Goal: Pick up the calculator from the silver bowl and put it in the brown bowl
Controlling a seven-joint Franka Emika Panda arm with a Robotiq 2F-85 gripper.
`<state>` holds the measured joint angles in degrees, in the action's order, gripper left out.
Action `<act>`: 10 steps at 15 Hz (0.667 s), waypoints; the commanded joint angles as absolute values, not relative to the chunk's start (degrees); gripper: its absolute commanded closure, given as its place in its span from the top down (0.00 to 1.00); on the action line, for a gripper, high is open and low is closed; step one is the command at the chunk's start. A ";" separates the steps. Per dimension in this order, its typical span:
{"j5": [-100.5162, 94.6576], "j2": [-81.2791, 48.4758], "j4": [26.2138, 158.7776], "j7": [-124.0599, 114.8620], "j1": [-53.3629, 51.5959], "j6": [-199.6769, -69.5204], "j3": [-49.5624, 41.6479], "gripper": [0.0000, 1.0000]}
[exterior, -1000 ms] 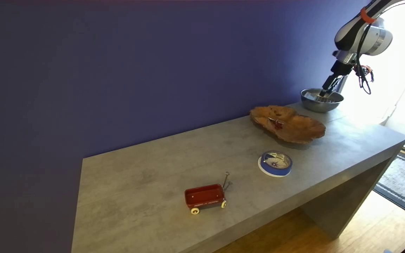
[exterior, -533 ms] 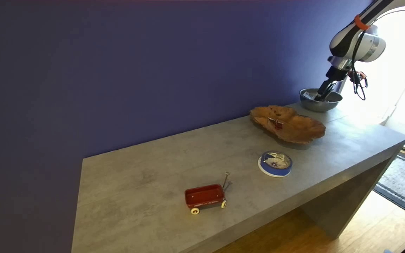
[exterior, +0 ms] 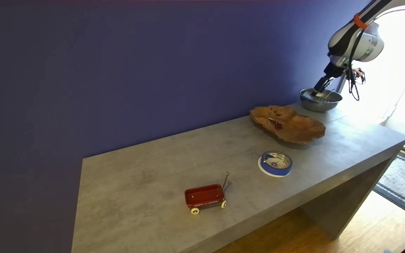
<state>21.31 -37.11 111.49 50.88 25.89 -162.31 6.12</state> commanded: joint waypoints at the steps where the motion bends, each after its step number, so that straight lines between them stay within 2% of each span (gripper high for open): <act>1: 18.94 -38.29 110.33 47.94 26.97 -163.42 6.37 1.00; 10: 17.72 -44.06 102.15 46.33 28.04 -153.38 6.05 1.00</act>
<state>19.98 -40.96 106.43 48.45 27.62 -156.94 6.06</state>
